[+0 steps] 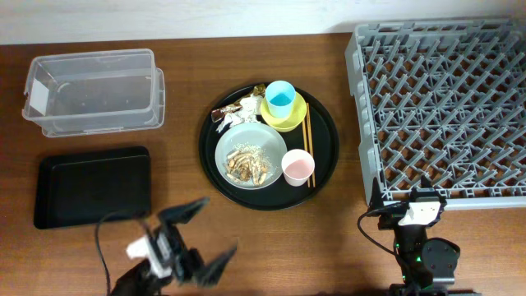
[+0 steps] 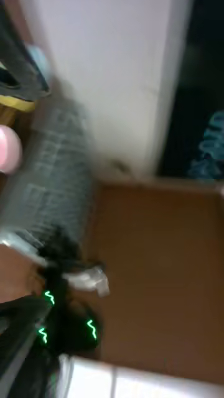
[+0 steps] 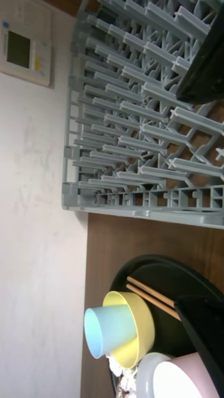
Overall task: Sort waste into correct bins and load items into the dishwasher rack
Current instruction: 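Move the left gripper over the white tissue on the black tray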
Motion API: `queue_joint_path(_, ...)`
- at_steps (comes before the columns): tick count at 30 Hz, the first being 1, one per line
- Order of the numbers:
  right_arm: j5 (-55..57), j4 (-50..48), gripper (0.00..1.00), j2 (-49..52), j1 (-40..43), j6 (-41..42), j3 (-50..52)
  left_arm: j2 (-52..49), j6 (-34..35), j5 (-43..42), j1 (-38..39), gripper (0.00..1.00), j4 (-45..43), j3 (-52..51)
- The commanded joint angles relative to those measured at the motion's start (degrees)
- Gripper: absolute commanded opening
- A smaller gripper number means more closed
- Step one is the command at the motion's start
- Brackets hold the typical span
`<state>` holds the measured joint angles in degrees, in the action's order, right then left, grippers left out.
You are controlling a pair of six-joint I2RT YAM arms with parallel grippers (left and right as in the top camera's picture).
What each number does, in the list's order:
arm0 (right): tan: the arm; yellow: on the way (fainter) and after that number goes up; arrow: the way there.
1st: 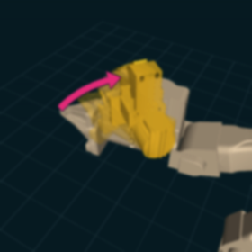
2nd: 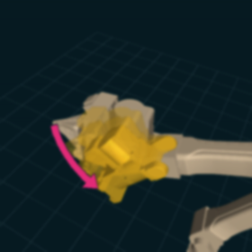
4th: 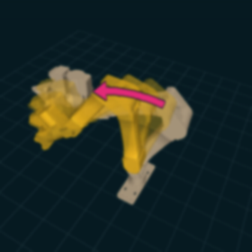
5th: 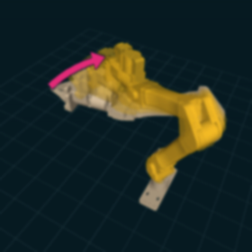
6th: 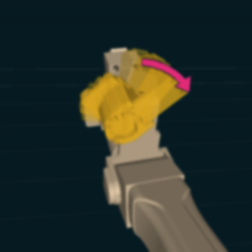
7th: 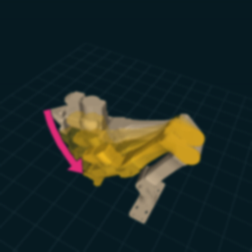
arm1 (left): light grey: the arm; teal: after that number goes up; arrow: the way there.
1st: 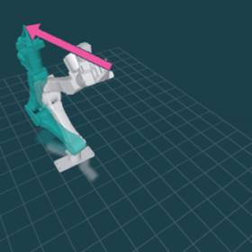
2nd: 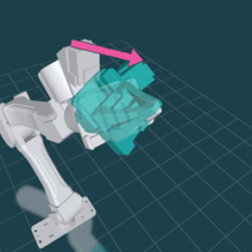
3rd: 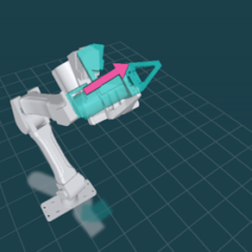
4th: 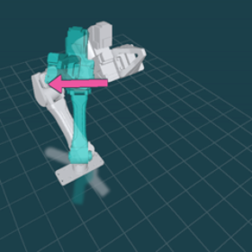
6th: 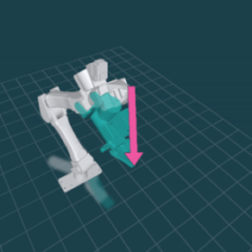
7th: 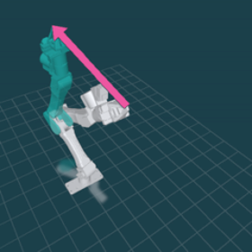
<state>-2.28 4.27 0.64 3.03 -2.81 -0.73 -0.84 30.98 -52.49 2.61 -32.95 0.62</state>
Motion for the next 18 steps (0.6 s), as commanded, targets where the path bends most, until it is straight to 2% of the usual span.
queue_joint_path(1, -0.26, 0.04, 0.98, -0.17, 0.37, 0.46, 0.42, 0.48, 10.8, -2.27, -0.07, 0.99, -8.17, 1.22)
queue_joint_path(3, -0.26, 0.04, 0.98, -0.17, 0.37, 0.46, 0.42, 0.2, 8.94, 2.82, -0.07, 0.99, -2.29, 3.39)
queue_joint_path(8, -0.26, 0.04, 0.98, -0.17, 0.37, 0.46, 0.42, -6.12, -10.03, 11.02, -0.07, 0.99, 26.01, 17.2)
queue_joint_path(10, -0.26, 0.04, 0.98, -0.17, 0.37, 0.46, 0.42, -12.85, -16.63, 19.15, -0.07, 0.99, 37.27, 26.12)
queue_joint_path(14, -0.26, 0.04, 0.98, -0.17, 0.37, 0.46, 0.42, -30.03, -23.41, 35.36, -0.04, 0.99, 57.83, 45.2)
queue_joint_path(16, -0.26, 0.04, 0.98, -0.17, 0.37, 0.46, 0.42, -41.29, -25.9, 38.6, -0.04, 0.99, 67.34, 55.56)
queue_joint_path(18, -0.26, 0.04, 0.98, -0.17, 0.37, 0.46, 0.42, -51.76, -26.27, 37.27, 0.02, 0.99, 75.69, 64.67)
